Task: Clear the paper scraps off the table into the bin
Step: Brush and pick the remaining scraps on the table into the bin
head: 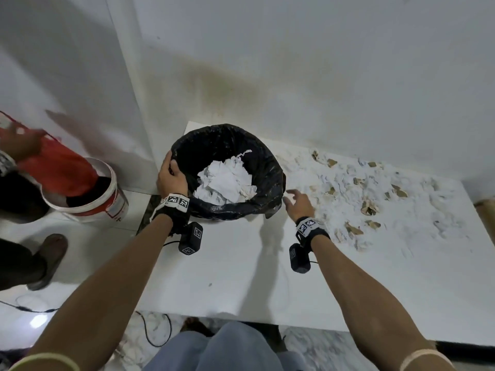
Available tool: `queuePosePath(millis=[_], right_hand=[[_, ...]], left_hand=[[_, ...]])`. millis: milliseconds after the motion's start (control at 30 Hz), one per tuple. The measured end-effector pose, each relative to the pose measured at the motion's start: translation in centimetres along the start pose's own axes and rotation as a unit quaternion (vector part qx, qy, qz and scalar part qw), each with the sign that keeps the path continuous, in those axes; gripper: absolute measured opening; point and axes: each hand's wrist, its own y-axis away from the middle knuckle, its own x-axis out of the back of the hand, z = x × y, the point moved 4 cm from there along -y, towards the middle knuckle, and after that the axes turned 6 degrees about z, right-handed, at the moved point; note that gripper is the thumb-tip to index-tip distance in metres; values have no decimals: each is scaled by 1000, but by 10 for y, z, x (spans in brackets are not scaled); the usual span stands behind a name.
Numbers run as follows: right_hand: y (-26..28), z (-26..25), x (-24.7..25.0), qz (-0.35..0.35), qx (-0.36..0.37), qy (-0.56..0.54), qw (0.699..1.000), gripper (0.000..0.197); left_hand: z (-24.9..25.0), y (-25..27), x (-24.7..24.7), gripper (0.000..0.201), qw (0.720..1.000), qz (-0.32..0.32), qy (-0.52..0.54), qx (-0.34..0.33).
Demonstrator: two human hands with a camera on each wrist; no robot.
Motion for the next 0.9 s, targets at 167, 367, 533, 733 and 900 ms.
queuePosePath(millis=[167, 367, 533, 733, 900], right_hand=[[32, 27, -64, -215, 23, 120, 969, 74], [56, 48, -95, -256, 137, 163, 943, 50], [18, 63, -72, -206, 154, 115, 959, 20], [-71, 64, -25, -59, 159, 96, 981, 26], [-116, 62, -34, -101, 211, 181, 955, 55]], left_hand=[[-9, -2, -13, 51, 999, -12, -30, -20], [-9, 4, -18, 51, 997, -35, -49, -42], [-8, 14, -22, 55, 998, -6, -62, -26], [-8, 25, -29, 62, 998, 38, -53, -14], [-12, 28, -33, 62, 998, 45, -38, -18]])
